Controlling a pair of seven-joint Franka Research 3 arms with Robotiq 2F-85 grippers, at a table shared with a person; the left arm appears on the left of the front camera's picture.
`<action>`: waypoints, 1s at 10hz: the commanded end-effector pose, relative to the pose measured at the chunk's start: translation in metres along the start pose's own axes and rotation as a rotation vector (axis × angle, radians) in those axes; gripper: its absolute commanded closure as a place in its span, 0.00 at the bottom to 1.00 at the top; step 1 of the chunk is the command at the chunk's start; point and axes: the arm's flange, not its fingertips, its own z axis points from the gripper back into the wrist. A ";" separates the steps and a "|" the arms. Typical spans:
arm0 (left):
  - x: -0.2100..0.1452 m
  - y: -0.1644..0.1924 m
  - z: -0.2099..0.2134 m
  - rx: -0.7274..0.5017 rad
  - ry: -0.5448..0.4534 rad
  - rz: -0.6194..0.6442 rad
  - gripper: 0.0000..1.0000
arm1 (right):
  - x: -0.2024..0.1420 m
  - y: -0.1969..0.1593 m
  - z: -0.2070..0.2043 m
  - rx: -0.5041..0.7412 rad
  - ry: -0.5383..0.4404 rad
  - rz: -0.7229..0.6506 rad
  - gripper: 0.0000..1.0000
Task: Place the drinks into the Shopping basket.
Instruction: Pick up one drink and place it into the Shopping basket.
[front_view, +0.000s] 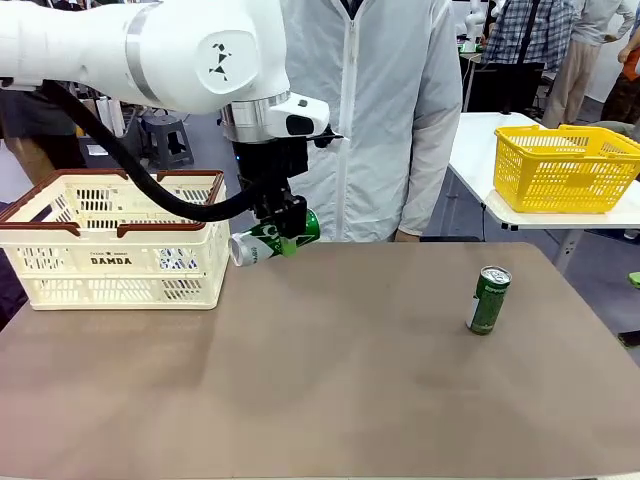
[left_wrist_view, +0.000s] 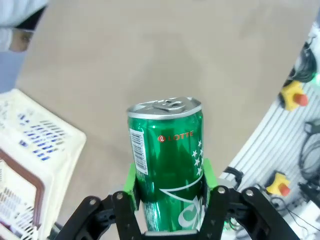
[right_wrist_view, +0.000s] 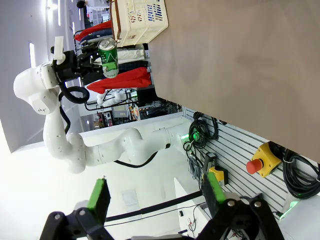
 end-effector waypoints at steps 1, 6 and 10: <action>0.013 -0.007 -0.003 -0.010 0.010 -0.058 1.00 | 0.002 0.007 0.000 0.019 -0.010 -0.008 0.00; 0.006 0.049 0.036 -0.032 -0.060 0.246 1.00 | 0.002 0.007 0.000 0.019 -0.010 -0.008 0.00; -0.066 0.199 0.082 -0.129 -0.252 0.629 1.00 | 0.002 0.007 0.000 0.019 -0.010 -0.008 0.00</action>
